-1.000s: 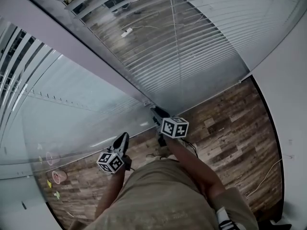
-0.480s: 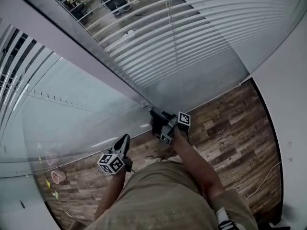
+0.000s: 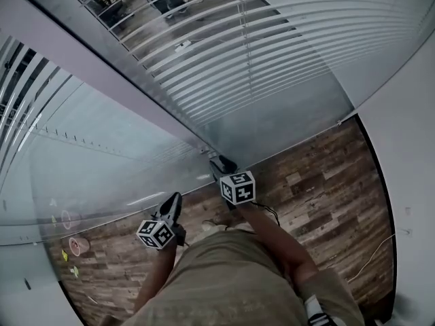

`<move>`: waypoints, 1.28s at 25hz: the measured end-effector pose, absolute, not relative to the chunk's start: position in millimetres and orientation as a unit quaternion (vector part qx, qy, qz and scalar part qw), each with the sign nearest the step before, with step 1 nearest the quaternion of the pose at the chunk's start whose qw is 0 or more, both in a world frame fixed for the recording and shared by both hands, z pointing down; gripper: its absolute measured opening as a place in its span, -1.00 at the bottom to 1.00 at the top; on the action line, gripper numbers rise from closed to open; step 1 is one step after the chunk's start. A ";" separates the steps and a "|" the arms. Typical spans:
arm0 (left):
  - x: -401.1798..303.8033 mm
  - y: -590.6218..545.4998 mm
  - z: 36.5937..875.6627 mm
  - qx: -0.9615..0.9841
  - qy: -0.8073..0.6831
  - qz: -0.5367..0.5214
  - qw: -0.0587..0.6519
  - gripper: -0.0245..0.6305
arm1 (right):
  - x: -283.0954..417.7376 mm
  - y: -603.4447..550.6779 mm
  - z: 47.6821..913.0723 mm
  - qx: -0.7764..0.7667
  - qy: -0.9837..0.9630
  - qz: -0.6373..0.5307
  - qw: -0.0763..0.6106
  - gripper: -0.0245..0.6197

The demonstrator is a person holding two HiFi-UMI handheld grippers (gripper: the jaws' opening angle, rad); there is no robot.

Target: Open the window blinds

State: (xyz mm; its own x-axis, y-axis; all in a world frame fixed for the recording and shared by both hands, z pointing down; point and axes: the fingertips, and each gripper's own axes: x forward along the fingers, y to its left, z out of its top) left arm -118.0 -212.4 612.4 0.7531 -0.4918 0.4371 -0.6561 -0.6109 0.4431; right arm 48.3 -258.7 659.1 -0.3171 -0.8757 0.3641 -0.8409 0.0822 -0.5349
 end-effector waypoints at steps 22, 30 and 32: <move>-105.1 -222.6 616.6 0.879 -0.344 0.131 0.303 -0.89 | 35.9 -267.8 657.1 -0.340 0.596 -0.642 0.343 -0.75; -103.0 -223.9 622.2 0.868 -0.368 0.126 0.309 -0.89 | 37.9 -260.6 654.7 -0.429 0.731 -0.506 0.160 -0.74; -106.4 -217.1 625.0 0.865 -0.378 0.120 0.308 -0.89 | 40.0 -242.6 655.5 -0.430 0.766 -0.465 0.109 -0.74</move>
